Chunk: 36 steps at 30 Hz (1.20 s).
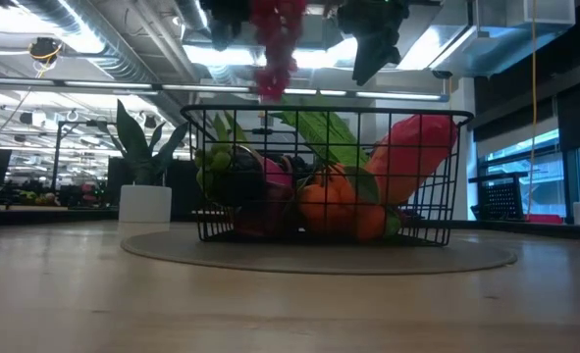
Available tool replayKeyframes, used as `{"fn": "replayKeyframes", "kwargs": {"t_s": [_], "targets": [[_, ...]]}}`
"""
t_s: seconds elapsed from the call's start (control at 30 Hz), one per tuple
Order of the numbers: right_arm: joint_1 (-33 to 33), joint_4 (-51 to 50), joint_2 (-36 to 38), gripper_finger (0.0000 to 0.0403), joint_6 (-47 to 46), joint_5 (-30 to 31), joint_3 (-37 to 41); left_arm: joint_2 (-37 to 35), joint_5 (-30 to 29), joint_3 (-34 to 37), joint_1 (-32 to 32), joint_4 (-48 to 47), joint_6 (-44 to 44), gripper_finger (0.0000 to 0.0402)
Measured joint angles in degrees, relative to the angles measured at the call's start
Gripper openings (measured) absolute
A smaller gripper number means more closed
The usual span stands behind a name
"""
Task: Build produce basket
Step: Put the red grapes into the black wire basket
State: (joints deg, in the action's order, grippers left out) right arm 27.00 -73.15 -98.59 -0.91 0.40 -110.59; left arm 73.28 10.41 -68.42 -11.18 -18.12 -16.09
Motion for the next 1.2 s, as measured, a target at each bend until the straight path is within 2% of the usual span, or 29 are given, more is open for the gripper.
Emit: {"fn": "replayKeyframes", "kwargs": {"t_s": [0.23,0.67,0.93,1.1,1.2], "targets": [[-0.02,-0.19,0.00,0.0101,4.74,-0.52,0.00,7.01,1.19,0.00,2.63,5.15,-5.17,0.0000],[-0.02,-1.22,0.00,0.0101,10.42,-0.57,0.00,20.22,2.95,0.00,2.96,5.83,-8.42,0.0000],[-0.02,-1.41,0.00,0.0101,10.33,-0.57,0.01,22.20,1.47,0.02,1.96,4.71,-8.43,0.0004],[-0.01,-1.48,0.00,0.0101,10.27,-0.57,0.00,22.16,-2.71,0.02,1.77,3.21,-6.11,0.0020],[0.00,-1.50,0.00,0.0101,10.25,-0.55,0.00,22.16,-3.06,0.02,1.77,3.09,-4.51,0.0034]]}}
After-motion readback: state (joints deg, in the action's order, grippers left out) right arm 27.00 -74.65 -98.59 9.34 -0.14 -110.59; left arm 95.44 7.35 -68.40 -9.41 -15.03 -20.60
